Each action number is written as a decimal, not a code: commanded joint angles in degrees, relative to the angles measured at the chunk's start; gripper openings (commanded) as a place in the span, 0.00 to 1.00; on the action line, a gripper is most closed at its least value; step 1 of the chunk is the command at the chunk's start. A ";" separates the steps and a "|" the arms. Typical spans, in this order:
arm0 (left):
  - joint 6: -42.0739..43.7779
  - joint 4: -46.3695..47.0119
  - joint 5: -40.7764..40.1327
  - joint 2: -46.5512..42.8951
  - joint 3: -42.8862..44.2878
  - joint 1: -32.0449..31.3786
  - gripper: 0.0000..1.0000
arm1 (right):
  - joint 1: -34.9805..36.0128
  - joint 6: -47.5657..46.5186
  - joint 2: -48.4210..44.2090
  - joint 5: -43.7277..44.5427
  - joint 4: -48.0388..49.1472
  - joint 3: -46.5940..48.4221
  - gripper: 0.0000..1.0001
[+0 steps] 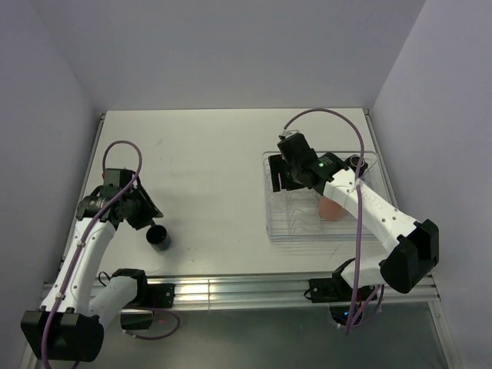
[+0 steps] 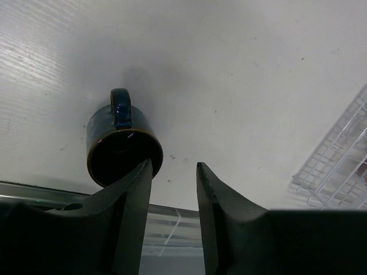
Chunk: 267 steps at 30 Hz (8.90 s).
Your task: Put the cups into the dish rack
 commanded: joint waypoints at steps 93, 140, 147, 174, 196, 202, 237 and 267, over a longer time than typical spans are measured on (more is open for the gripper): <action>-49.76 114.01 64.26 19.30 -0.07 -6.91 0.00 | -0.25 12.56 -20.72 -29.94 41.02 -11.06 0.79; -52.41 120.37 60.92 22.46 -0.60 -14.38 0.00 | 2.48 16.26 -14.04 -42.08 63.80 -17.04 0.86; -52.33 120.54 60.57 23.08 -0.60 -14.65 0.00 | 2.83 16.17 -13.69 -41.81 63.80 -17.57 0.80; -33.09 93.57 57.93 19.56 2.38 -13.51 0.63 | 0.37 14.59 -21.85 -33.99 50.45 -14.84 0.00; 1.81 37.14 41.85 17.45 14.69 -4.89 0.61 | -0.34 6.68 -23.44 1.51 -7.83 -3.50 0.00; 3.57 35.29 40.97 17.72 14.51 -4.80 0.60 | 1.51 7.21 -23.27 2.48 -8.72 -6.22 0.00; 6.21 34.23 41.32 19.74 11.61 -4.72 0.58 | 9.16 9.32 -5.25 4.24 -1.51 -11.85 0.00; 7.09 33.97 41.41 21.41 10.65 -4.72 0.58 | 9.42 8.97 5.38 4.86 0.78 -12.38 0.13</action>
